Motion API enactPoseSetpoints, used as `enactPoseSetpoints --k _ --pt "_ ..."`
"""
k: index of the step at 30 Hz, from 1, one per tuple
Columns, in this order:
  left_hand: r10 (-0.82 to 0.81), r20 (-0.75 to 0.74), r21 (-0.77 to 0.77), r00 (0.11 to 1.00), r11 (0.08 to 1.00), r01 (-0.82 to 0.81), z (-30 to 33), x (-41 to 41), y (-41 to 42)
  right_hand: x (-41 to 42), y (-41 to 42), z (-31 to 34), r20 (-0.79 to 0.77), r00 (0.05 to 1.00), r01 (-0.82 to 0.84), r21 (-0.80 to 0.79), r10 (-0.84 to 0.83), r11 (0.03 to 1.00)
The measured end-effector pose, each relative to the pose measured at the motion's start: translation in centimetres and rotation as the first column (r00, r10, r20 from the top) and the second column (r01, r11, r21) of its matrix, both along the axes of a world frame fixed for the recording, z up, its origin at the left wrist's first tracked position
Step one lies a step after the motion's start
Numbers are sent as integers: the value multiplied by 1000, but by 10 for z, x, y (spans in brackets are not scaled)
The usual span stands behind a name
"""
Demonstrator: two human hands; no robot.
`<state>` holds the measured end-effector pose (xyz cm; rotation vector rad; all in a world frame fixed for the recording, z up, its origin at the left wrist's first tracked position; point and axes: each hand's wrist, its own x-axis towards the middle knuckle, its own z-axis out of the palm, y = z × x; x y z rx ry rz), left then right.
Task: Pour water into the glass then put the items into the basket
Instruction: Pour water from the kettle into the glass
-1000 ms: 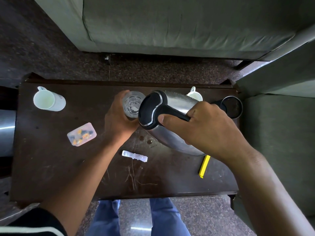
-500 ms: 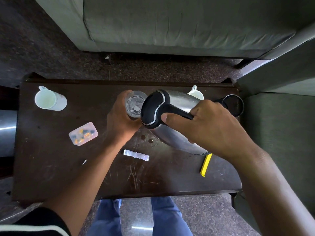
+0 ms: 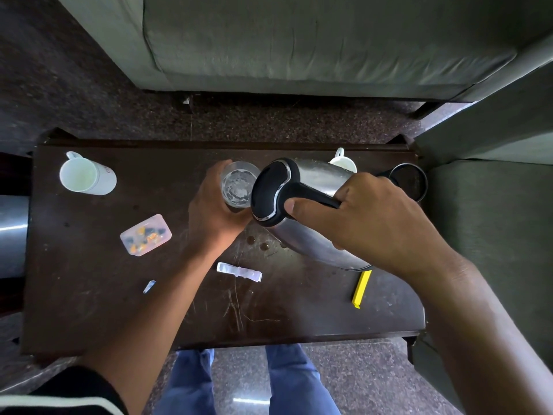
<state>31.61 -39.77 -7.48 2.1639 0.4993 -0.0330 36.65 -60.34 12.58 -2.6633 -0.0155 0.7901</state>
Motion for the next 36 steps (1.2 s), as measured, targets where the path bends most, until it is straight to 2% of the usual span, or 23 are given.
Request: enactPoseSetpoints --k 24,36 --pt "-13 -17 16 1000 1000 13 11 -2 -7 -2 1 1 -12 1000 4 -3 -4 1000" --pt "-7 -73 39 997 999 9 7 -4 -9 -4 1 -4 -9 1000 -11 2 11 1000"
